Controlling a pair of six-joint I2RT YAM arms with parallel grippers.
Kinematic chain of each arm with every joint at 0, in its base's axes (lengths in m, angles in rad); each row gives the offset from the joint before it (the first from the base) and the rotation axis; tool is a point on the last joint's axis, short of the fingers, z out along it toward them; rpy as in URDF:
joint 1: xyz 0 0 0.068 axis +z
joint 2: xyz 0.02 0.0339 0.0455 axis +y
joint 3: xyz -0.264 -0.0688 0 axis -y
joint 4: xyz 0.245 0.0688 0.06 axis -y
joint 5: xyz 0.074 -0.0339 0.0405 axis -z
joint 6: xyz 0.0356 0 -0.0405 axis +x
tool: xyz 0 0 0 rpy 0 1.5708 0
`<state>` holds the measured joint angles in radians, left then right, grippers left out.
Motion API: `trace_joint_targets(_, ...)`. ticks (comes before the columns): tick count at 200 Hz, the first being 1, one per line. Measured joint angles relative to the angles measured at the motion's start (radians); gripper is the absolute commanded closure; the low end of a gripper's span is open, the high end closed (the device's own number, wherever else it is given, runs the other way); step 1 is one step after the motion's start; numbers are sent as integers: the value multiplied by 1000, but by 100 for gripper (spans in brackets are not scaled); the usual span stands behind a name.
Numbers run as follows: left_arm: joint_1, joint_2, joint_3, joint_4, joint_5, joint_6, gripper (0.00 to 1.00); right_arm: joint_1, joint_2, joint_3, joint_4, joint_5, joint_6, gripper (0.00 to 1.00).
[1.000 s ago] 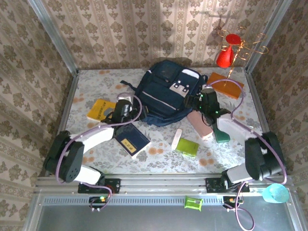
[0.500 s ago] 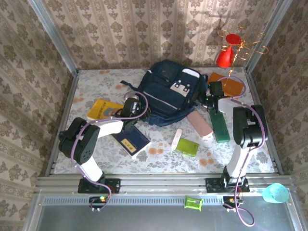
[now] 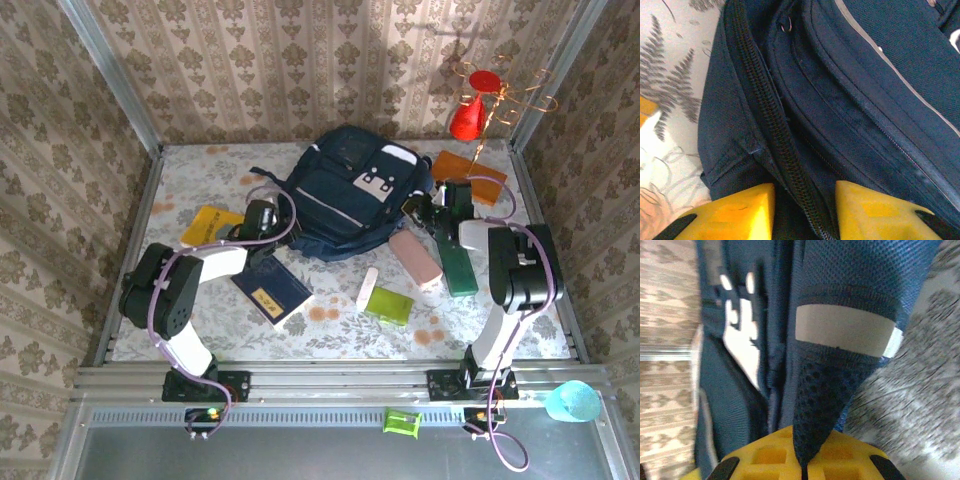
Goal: Pack the student bag
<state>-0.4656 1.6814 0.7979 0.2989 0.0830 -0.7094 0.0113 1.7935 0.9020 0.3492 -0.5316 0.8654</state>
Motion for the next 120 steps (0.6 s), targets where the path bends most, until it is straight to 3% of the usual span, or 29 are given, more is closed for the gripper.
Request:
trace_joint_targets(45, 75, -64, -2, -40, 6, 41, 39, 112, -156, -79, 114, 39, 137, 94)
trace_joint_targets(75, 84, -228, -22, -121, -47, 119, 24, 204, -238, -105, 126, 136, 209, 94)
trace_joint_targets(83, 73, -292, -34, -141, -78, 166, 20, 227, -257, -109, 119, 170, 219, 94)
trace_joint_targets(101, -2, -430, -64, -140, -162, 306, 21, 278, -304, -114, 103, 249, 231, 94)
trace_joint_targets(120, -115, -517, -113, -55, -140, 517, 23, 332, -359, -114, 76, 322, 230, 94)
